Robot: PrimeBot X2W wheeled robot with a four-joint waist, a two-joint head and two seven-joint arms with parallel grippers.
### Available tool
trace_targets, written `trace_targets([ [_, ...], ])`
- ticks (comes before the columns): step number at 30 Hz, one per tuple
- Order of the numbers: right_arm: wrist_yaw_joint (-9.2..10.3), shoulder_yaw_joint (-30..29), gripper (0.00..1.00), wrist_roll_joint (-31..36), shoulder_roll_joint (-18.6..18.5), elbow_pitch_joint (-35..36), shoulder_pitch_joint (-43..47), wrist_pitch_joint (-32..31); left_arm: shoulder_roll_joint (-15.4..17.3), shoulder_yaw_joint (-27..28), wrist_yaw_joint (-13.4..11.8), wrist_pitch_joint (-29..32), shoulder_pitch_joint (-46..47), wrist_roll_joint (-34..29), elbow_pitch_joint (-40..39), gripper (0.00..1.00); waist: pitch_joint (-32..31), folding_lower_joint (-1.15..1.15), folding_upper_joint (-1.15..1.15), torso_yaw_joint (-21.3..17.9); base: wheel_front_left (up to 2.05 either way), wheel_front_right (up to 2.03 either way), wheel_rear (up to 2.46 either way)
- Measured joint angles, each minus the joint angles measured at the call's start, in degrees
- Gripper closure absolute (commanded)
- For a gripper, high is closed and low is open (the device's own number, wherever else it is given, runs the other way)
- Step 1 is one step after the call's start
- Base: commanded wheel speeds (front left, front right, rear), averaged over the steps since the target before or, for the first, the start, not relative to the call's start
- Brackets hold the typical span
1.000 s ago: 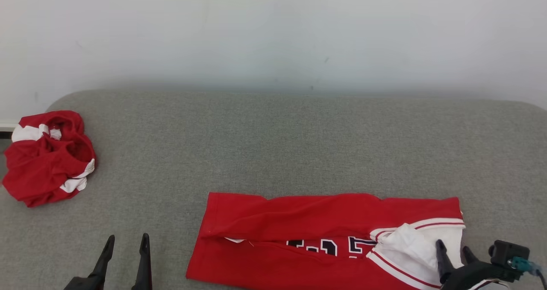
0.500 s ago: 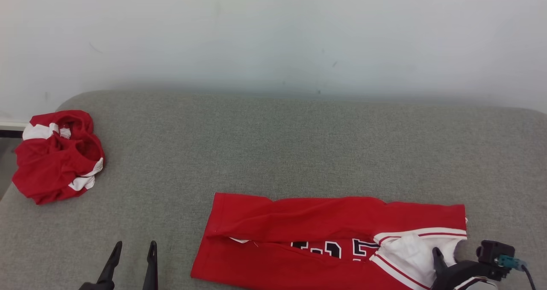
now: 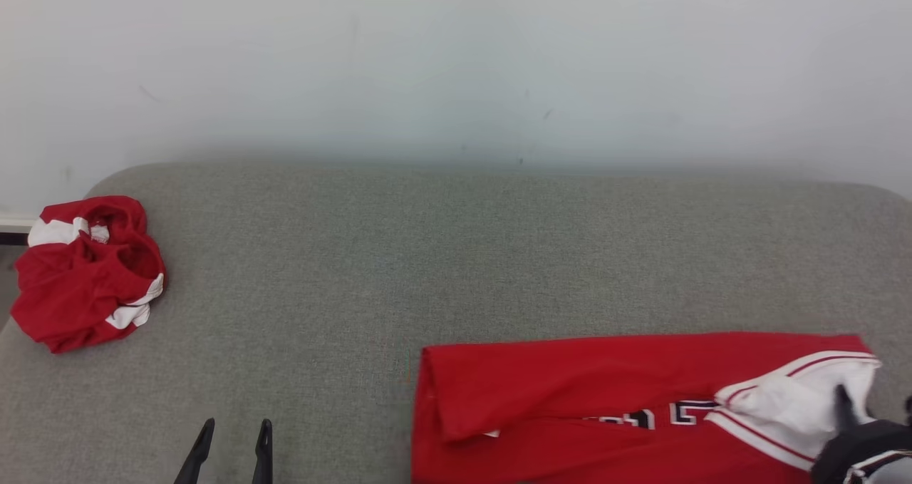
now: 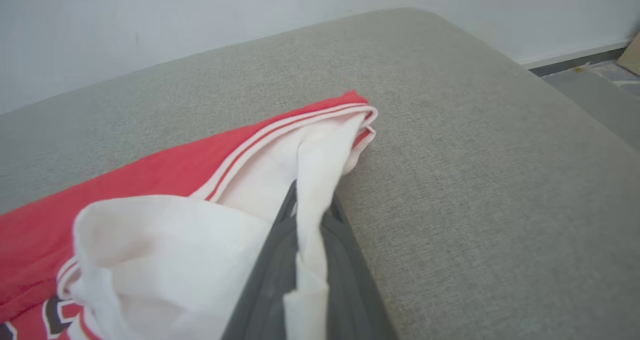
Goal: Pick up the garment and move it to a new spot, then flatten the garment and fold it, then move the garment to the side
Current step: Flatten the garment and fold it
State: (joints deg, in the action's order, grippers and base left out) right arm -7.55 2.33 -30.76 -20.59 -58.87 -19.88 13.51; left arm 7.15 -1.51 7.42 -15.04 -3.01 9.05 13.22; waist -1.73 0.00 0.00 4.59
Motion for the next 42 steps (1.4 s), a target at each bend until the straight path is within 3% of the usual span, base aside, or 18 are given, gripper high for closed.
trace_targets([
  [4,0.0,-0.9,1.0,0.0,-2.1,0.9,0.0,0.6,-0.1,0.4,0.0,0.0,-0.5,0.1,0.0,0.0,-0.3,0.0,0.0,-0.6,0.0,0.0,0.0],
  [8,0.0,0.6,1.0,-1.8,-1.2,5.1,0.1,-1.6,-0.1,1.2,0.0,0.0,-1.5,0.2,0.2,0.0,-0.6,0.0,0.0,-1.5,0.0,0.0,0.0],
  [18,0.0,6.3,1.0,-11.7,2.5,28.3,5.9,-13.1,-0.4,1.1,0.1,0.0,-1.7,0.2,0.3,0.0,-1.6,0.0,0.0,-2.0,0.0,0.0,0.0],
  [25,0.01,10.9,1.0,-14.6,8.6,40.2,10.2,-20.4,-0.3,0.8,0.1,0.0,-1.6,0.5,1.1,0.0,-1.6,0.0,0.0,-1.0,0.0,0.0,0.0],
  [33,0.01,16.1,1.0,-12.3,16.3,40.0,9.9,-20.3,-0.7,0.2,0.1,0.0,-1.0,0.6,1.9,0.0,-1.3,0.0,0.0,0.9,0.0,0.0,0.0],
  [42,0.01,21.0,1.0,-11.5,17.6,30.4,4.8,-14.8,-0.7,-1.2,0.1,0.0,1.0,0.6,2.6,0.0,-0.5,0.0,0.0,2.9,0.0,0.0,0.0],
])
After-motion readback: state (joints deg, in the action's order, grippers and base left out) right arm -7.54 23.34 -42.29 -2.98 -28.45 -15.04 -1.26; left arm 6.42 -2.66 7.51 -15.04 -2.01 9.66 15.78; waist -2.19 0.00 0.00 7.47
